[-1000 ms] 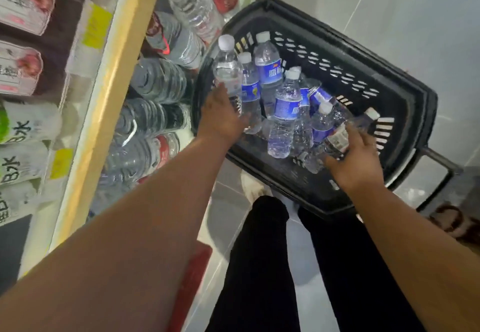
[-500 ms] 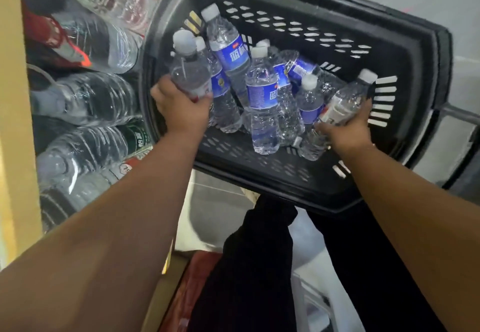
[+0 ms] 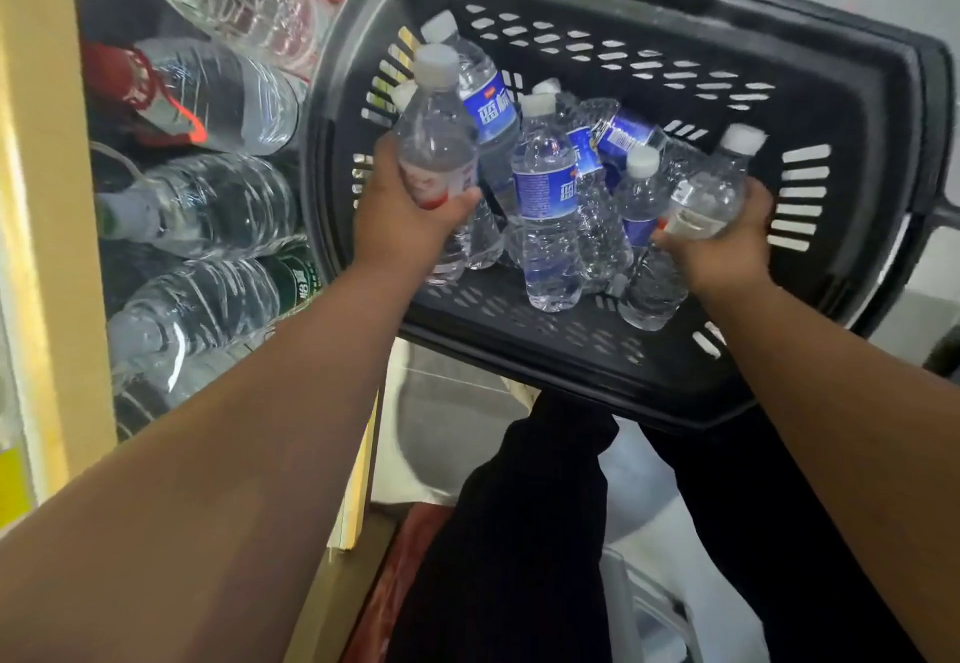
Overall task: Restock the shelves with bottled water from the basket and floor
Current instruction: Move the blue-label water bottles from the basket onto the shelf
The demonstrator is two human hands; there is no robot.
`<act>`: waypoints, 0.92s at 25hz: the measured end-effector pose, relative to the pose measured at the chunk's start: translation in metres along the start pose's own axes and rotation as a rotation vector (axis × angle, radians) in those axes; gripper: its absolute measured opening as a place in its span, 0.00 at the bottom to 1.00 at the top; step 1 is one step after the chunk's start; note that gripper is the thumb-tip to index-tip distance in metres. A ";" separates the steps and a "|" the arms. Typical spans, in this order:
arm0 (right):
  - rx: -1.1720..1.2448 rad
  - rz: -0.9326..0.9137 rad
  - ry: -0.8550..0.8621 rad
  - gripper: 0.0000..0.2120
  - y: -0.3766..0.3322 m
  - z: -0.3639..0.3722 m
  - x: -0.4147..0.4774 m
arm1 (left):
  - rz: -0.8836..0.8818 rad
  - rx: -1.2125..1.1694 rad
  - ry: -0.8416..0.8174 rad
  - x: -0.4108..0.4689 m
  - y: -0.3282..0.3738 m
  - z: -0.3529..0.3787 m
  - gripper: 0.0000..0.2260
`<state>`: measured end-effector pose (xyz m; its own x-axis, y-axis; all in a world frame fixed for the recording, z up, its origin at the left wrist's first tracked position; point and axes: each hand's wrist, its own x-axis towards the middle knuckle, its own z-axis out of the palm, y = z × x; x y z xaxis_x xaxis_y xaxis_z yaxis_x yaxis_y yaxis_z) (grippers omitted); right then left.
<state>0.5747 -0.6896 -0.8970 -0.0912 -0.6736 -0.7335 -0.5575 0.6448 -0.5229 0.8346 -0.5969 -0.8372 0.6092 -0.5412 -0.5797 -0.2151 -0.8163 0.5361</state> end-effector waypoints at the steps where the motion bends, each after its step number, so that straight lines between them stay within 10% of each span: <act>1: -0.003 -0.020 -0.045 0.43 -0.003 -0.002 -0.007 | -0.002 -0.026 -0.023 -0.004 0.008 0.005 0.35; 11: 0.343 0.044 -0.518 0.47 -0.090 -0.071 -0.102 | -0.193 -0.311 -0.329 -0.088 0.078 -0.030 0.33; 18: 0.440 0.125 -0.829 0.12 -0.173 -0.121 -0.223 | -0.260 -0.454 -0.416 -0.179 0.143 -0.116 0.43; 23: 0.405 0.114 -0.943 0.39 -0.215 -0.137 -0.302 | -0.205 -0.484 -0.413 -0.247 0.183 -0.179 0.25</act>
<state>0.6093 -0.6745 -0.5038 0.6552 -0.1566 -0.7391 -0.2504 0.8780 -0.4080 0.7821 -0.5762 -0.4862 0.2386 -0.4962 -0.8348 0.2991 -0.7803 0.5492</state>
